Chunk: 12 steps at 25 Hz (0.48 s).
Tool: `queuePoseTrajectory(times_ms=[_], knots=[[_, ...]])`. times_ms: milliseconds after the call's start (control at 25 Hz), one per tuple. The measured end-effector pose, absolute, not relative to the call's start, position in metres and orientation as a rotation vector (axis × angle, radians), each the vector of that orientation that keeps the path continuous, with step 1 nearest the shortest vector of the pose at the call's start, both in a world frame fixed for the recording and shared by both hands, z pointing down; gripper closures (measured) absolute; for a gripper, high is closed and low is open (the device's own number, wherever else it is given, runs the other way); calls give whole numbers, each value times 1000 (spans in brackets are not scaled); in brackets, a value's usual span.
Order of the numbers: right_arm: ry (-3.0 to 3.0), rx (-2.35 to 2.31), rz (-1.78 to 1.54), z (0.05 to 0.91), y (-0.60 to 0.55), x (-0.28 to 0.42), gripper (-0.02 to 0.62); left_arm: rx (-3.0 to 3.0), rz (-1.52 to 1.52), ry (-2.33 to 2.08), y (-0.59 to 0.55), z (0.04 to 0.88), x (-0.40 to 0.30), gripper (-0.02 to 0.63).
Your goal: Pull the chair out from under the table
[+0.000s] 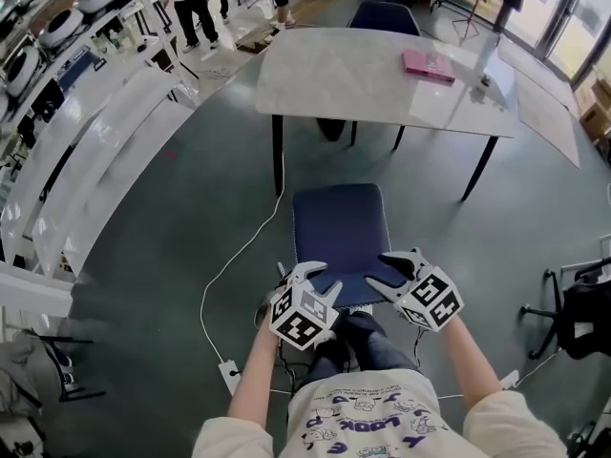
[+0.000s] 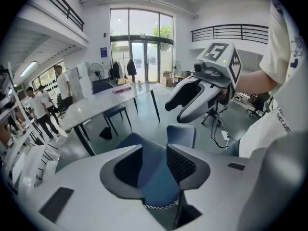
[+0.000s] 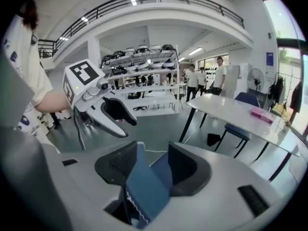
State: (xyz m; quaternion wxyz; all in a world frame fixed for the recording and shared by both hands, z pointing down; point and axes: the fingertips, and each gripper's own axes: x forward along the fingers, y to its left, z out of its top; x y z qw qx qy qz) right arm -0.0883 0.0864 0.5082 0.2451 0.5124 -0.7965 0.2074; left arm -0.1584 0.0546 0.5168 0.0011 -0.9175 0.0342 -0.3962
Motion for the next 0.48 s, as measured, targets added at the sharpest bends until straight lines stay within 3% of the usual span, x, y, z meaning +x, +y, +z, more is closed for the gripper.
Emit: queuePoseTrajectory(times_ms=[240,480], knots=[[-2178,1794,293,412,50,-62,460,-2919,-907,481,5,433,-152,539],[-2106,2080,138,346,38,-41,531,-2958,-570,795,-26,358,-158,575]])
